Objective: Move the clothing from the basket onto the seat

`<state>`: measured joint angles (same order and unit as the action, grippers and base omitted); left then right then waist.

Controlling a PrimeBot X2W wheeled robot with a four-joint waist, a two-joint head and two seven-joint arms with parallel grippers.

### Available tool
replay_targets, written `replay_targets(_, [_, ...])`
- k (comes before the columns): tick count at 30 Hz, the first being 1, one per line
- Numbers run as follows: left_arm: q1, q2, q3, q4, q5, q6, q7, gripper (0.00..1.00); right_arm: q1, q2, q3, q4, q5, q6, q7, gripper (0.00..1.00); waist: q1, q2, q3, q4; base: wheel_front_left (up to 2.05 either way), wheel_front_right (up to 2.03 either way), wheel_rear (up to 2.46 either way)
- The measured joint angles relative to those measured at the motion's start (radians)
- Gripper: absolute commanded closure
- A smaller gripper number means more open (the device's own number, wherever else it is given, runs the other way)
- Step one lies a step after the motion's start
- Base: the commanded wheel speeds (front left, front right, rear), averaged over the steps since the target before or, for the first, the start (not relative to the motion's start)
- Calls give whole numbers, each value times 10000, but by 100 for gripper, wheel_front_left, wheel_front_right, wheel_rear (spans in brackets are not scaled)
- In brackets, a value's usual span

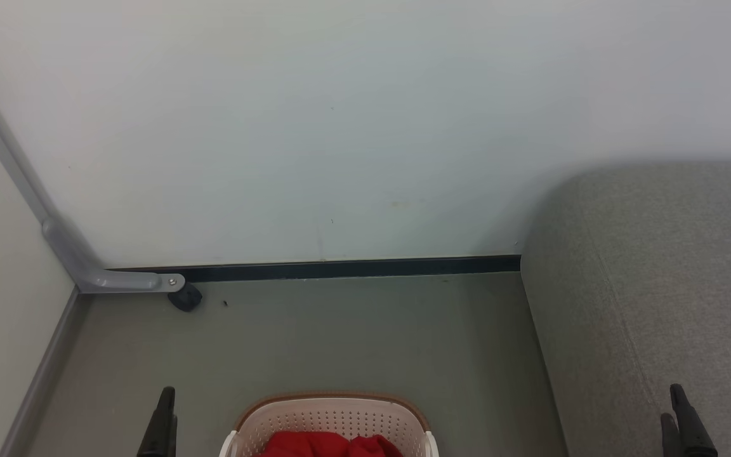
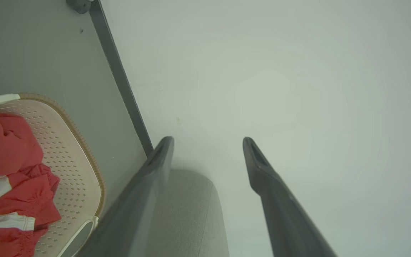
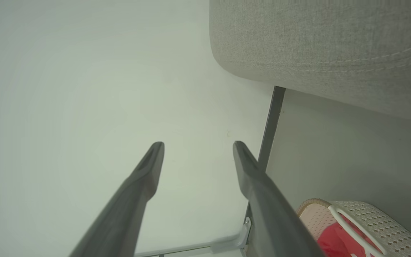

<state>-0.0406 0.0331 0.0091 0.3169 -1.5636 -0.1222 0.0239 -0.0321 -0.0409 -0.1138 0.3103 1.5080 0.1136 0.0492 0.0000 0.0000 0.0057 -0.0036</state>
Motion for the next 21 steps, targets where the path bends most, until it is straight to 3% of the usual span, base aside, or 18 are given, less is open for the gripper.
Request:
replay_targets(11, [-213,151,-305,-107,1797,4,-430,0,-56,-443,412,-119,-1373,6,-527,0,0,0,9,-1,0,0,0])
replay_targets(21, [-377,278,-708,-330,3994,435,-813,0,-224,-999,1118,-157,-3390,-96,-966,0,0,0,-18,-8,0,0,0])
